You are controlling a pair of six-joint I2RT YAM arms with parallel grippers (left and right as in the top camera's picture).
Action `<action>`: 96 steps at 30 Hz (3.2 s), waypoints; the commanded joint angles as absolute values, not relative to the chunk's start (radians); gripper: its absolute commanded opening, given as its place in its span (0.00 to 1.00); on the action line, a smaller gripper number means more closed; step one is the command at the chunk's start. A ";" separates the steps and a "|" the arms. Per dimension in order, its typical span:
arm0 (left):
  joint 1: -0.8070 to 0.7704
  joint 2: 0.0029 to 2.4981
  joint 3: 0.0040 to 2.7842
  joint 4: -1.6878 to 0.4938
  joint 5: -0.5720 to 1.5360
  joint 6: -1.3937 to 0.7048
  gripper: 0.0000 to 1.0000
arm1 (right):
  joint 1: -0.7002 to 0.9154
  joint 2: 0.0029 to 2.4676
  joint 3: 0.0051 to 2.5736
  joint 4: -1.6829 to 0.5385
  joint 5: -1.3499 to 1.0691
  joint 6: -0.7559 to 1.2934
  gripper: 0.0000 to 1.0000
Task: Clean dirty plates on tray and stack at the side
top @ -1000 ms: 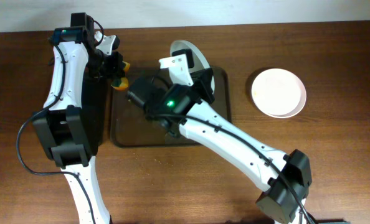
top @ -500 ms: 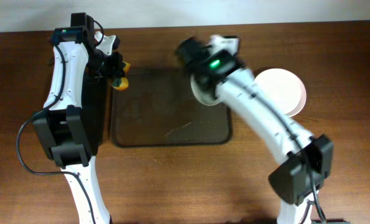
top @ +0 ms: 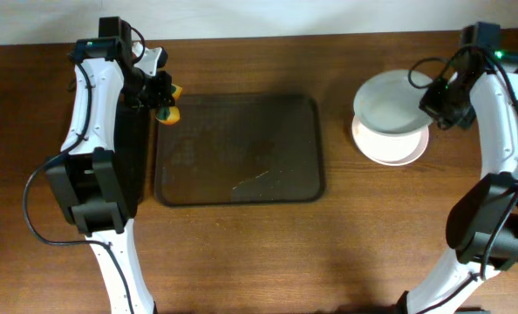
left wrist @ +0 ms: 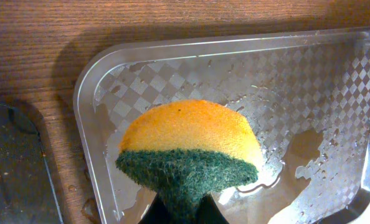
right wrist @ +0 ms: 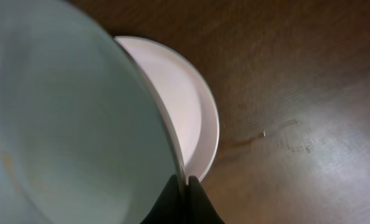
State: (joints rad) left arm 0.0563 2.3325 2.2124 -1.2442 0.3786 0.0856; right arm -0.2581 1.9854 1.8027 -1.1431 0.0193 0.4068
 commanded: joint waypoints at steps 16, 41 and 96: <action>0.081 2.257 2.350 -1.403 0.040 -0.055 0.01 | -0.250 1.876 1.542 -0.952 -0.329 0.347 0.61; 0.146 2.072 2.101 -1.213 -0.118 -0.079 0.87 | 0.045 1.732 1.677 -1.110 -0.179 0.313 0.98; 0.146 1.865 2.140 -1.213 0.034 -0.079 0.99 | 0.060 0.004 0.006 -0.074 -0.041 0.059 0.98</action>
